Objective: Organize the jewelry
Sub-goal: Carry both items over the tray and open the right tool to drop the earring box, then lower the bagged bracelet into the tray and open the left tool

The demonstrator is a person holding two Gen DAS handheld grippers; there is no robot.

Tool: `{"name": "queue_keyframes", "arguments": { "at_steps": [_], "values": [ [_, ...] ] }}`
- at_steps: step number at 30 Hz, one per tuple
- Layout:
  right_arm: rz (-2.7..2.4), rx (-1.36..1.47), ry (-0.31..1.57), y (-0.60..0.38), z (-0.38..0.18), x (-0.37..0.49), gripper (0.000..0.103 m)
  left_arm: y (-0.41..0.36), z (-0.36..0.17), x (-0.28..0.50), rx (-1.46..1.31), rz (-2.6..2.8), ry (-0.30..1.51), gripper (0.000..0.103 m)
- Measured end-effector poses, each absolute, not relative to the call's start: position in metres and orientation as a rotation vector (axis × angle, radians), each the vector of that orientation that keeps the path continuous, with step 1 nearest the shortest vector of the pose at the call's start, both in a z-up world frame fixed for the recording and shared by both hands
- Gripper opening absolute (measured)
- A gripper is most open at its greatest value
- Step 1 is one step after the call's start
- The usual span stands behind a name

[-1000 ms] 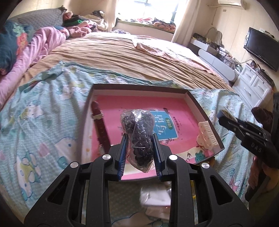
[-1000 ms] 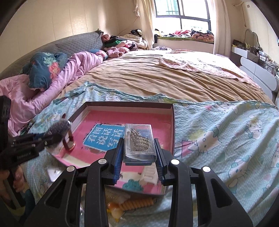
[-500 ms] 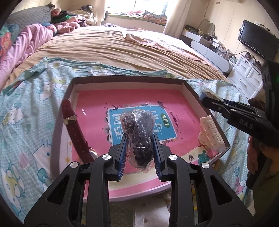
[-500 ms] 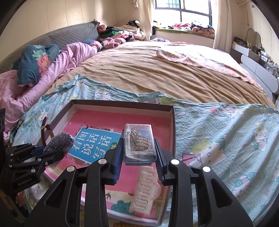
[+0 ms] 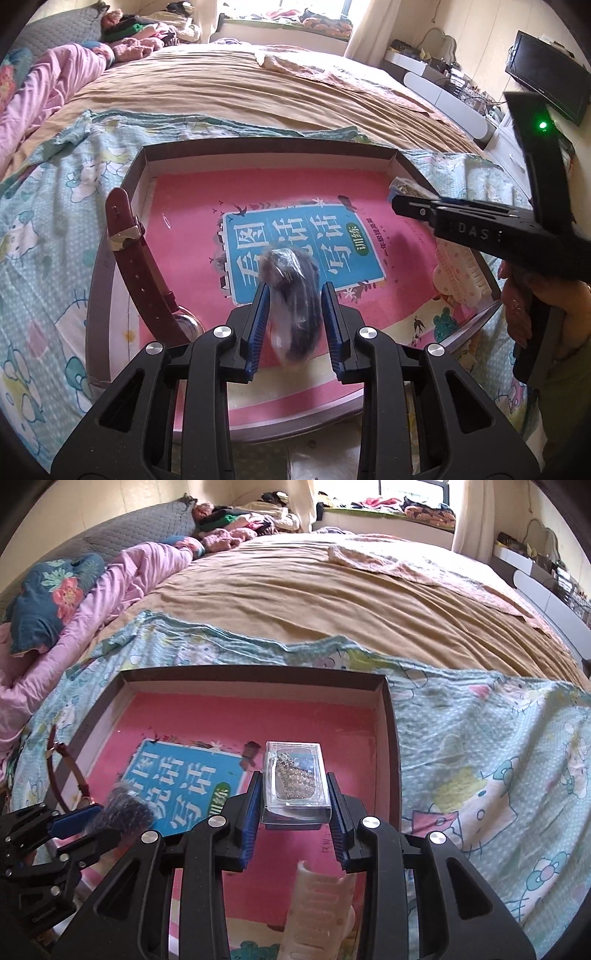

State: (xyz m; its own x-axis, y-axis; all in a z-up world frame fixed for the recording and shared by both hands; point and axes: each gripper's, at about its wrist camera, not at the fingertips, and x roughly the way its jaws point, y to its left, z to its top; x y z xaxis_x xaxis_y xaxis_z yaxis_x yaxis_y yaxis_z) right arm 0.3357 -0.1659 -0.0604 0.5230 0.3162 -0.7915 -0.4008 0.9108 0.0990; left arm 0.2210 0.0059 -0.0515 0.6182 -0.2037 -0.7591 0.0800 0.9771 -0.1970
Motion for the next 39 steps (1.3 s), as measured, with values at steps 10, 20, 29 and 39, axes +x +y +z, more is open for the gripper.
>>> {"name": "queue_keyframes", "arguments": {
  "at_steps": [10, 20, 29, 39],
  "values": [
    [0.426, -0.062, 0.949, -0.173, -0.064, 0.336, 0.036, 0.010, -0.042, 0.218, -0.158, -0.157, 0.873, 0.030],
    [0.429, 0.002, 0.885, -0.193, -0.037, 0.310, 0.064, 0.014, -0.024, 0.208, -0.172, -0.139, 0.835, 0.045],
    [0.438, 0.024, 0.808, -0.205, -0.006, 0.275, 0.082, 0.015, -0.002, 0.191, -0.180, -0.129, 0.786, 0.067],
    [0.431, 0.061, 0.754, -0.219, 0.016, 0.244, 0.089, 0.022, 0.026, 0.171, -0.197, -0.113, 0.720, 0.084]
  ]
}}
